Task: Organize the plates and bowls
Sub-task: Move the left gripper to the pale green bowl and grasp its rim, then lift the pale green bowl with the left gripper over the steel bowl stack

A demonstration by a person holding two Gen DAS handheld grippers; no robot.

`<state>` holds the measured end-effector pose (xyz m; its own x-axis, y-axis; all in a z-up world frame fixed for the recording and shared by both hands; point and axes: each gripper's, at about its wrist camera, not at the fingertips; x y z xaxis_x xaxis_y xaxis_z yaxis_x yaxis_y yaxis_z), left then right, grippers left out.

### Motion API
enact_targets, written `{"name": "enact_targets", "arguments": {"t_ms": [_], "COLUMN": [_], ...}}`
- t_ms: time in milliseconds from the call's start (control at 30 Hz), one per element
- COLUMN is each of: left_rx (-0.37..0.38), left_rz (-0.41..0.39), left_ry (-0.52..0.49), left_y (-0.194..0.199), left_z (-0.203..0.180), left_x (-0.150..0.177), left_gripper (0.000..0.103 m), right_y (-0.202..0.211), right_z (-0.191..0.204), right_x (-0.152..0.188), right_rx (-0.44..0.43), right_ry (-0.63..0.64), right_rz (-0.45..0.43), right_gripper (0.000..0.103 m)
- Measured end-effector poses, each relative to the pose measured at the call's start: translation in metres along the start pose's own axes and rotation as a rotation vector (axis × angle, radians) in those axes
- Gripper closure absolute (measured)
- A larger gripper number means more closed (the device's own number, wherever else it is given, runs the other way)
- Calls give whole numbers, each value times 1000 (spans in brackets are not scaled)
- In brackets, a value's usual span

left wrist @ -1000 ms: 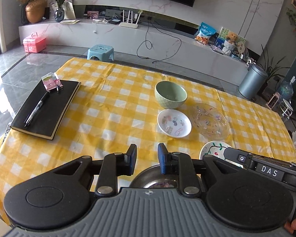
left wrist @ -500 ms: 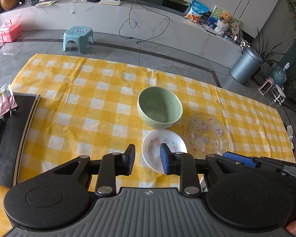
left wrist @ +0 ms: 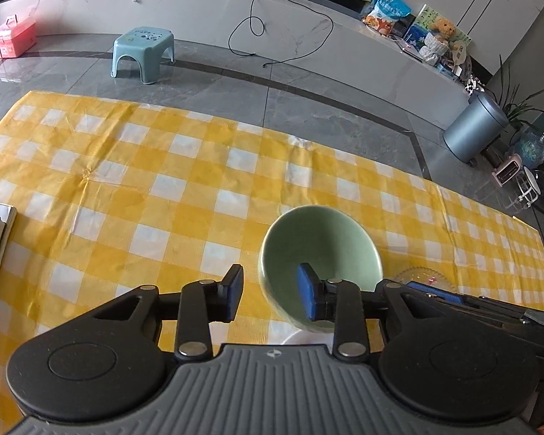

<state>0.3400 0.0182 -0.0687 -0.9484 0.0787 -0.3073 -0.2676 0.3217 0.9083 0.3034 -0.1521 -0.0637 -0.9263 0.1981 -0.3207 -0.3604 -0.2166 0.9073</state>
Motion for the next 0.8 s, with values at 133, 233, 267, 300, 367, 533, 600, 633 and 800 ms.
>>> {"name": "enact_targets", "arguments": {"t_ms": [133,233,267,300,367,533,600,633,800], "left_rx": [20,18,21,22,17,-12,-27,-33,-17], "left_rz": [26,36,42,42,40,37,32,28,24], "left_ry": [27,18,17,18,14,-6,-13,-17,0], "left_y": [-17,-25,-27,-28,-28,-29,-26,-24,-6], "left_z": [5,5,5,4,4,-2,-5,-6,-3], "left_x": [-2,-3,-3,-3,-3,-5,-3,-2,6], "left_gripper": [70,83,88,88,88,90,93,93,95], "right_y": [-17,-26,-30,-32,-36,-39,-38,-36,-18], "right_z": [-1,-1,-1,-1,0,4,4,4,6], "right_x": [-5,-6,-7,-8,-9,-10,-10,-9,-1], "right_rx": [-6,-19,-23,-28,-38,-23,-15,-15,-35], "right_ry": [-18,-30,-34,-37,-41,-43,-57,-61,-48], "right_rz": [23,35,38,39,43,42,47,44,25], "right_gripper": [77,81,81,83,87,91,93,94,96]}}
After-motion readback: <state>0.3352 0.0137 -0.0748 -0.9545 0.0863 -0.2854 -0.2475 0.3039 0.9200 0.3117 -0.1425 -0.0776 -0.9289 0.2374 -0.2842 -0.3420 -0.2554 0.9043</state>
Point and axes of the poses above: each gripper's, at about its wrist camera, not at the fingertips, and y roughly against the way its jaws point, z to its left, x to its underside, and after that the axes turned 11 degrees about z, right-handed
